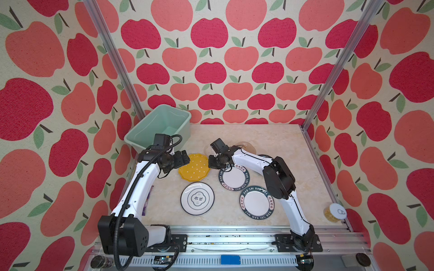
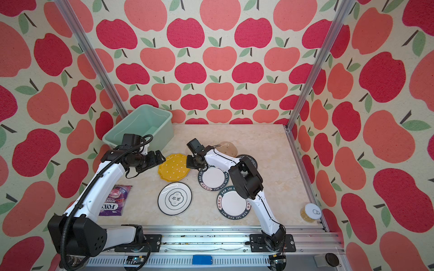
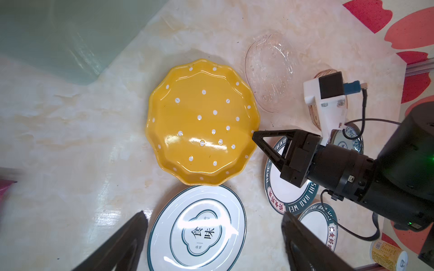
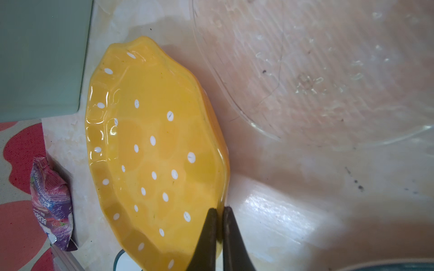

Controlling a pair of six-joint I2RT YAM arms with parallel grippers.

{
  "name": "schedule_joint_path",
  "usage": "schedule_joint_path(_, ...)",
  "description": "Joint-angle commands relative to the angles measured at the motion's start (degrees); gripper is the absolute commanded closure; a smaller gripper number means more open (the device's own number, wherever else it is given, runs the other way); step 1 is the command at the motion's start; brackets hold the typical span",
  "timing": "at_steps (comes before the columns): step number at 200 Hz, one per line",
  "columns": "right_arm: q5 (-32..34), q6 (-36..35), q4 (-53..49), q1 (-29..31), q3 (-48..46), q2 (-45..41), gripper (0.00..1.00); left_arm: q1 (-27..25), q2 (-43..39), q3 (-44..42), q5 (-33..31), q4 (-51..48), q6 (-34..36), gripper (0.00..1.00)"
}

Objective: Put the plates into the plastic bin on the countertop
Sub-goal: 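Lower the left gripper and grasp the yellow plate's rim nearest it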

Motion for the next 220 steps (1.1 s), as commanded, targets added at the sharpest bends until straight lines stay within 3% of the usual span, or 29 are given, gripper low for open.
schedule_joint_path(1,-0.93,-1.53,1.82,0.03,0.17,-0.77,1.0,0.45,1.91,-1.42,0.73,0.01,-0.46,0.08)
schedule_joint_path(35,-1.21,-1.67,1.54,-0.06,0.17,-0.06,1.0,1.98,5.53,-3.09,2.6,2.69,-0.93,0.08)
schedule_joint_path(64,-1.35,-1.69,1.54,-0.23,-0.01,0.25,0.88,4.25,8.49,-4.51,3.98,3.97,-0.29,0.1)
schedule_joint_path(122,-1.56,-1.77,1.36,-0.58,0.14,0.86,0.83,7.76,11.83,-8.94,4.99,8.38,3.47,0.12)
schedule_joint_path(170,-1.29,-2.02,1.19,-0.59,0.23,1.28,0.63,8.95,14.66,-10.13,6.06,12.8,4.87,0.15)
schedule_joint_path(220,-1.48,-2.42,0.22,-1.02,1.47,2.73,0.61,9.39,20.37,-8.66,6.72,13.44,6.13,0.25)
